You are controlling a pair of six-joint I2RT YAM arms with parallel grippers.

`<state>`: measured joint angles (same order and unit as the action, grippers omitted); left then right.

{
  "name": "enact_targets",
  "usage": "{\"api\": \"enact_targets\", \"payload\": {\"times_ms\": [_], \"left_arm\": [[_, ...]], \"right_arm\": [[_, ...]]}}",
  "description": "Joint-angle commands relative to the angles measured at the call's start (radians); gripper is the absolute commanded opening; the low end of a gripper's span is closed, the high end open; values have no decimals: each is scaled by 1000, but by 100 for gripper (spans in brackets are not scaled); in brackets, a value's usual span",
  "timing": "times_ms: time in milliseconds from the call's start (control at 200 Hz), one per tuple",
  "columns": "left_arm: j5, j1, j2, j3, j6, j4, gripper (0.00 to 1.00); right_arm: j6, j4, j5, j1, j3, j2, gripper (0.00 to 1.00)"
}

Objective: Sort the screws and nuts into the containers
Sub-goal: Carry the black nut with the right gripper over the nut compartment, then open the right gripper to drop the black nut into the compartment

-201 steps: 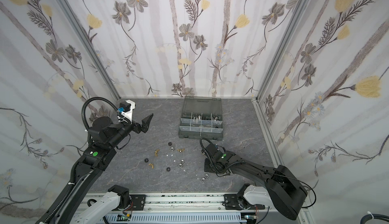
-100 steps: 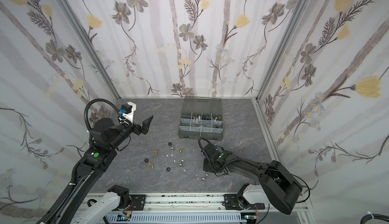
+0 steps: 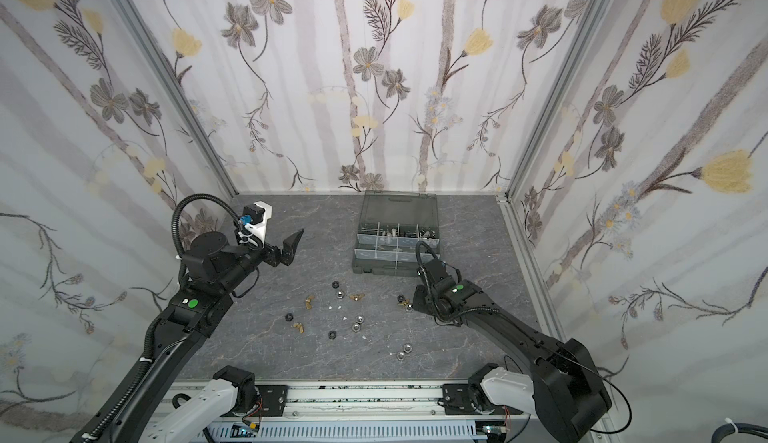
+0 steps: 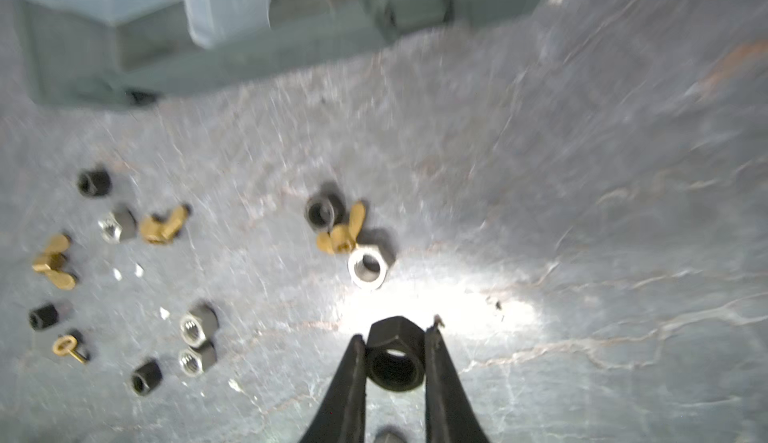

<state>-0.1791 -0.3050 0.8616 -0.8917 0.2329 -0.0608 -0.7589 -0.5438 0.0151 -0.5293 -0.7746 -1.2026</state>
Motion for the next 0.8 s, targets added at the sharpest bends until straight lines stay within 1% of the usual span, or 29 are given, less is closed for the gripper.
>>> {"api": "enact_targets", "payload": {"times_ms": [0, 80, 235, 345, 365, 430, 520, 624, 794], "left_arm": [[0, 0, 15, -21, 11, 12, 100], [0, 1, 29, -32, 13, 7, 100], [3, 4, 63, -56, 17, 1, 100], [3, 8, 88, -67, 20, 2, 100], [3, 9, 94, -70, 21, 2, 100], [4, 10, 109, -79, 22, 1, 100], [6, 14, 132, -96, 19, -4, 100], [2, 19, 161, -137, 5, -35, 100], [1, 21, 159, -133, 12, -34, 100]], "right_arm": [[143, -39, 33, 78, -112, -41, 19], [225, -55, 47, 133, -221, -112, 19], [320, -21, 45, 224, -396, -271, 19], [369, 20, 33, 238, -481, -385, 19], [378, 24, 28, 239, -495, -432, 19], [404, 32, 20, 240, -537, -502, 18], [434, 79, 20, 240, -543, -559, 18], [471, 85, 13, 249, -589, -637, 18], [507, 92, -4, 258, -663, -746, 19]]}}
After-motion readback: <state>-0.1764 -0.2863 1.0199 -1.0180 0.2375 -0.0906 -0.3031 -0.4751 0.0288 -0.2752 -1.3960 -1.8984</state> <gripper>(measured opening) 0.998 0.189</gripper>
